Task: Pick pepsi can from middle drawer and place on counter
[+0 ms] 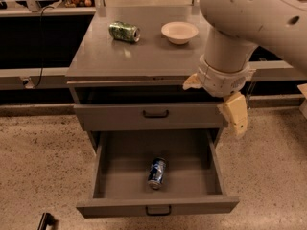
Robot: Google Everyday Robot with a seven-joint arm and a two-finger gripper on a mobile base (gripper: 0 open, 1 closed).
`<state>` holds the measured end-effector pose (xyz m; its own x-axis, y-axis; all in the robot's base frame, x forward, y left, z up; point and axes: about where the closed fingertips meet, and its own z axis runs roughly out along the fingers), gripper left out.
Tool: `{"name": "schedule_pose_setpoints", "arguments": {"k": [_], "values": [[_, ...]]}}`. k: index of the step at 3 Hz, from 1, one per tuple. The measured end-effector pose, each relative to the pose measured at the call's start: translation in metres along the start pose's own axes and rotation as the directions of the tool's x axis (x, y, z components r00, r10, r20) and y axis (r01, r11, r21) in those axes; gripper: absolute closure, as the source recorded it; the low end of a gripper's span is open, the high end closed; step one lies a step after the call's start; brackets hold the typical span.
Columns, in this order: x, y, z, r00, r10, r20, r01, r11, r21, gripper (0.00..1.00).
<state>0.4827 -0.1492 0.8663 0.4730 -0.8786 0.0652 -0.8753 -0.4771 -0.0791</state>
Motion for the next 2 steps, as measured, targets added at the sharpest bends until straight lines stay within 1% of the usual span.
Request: {"name": "schedule_pose_setpoints", "arguments": {"k": [1, 2], "values": [[-0.0306, -0.0010, 0.0446, 0.963, -0.268, 0.035, 0.270, 0.9591, -0.084, 0.00], [-0.0303, 0.0001, 0.0446, 0.940, -0.339, 0.040, 0.341, 0.9370, -0.076, 0.00]]}}
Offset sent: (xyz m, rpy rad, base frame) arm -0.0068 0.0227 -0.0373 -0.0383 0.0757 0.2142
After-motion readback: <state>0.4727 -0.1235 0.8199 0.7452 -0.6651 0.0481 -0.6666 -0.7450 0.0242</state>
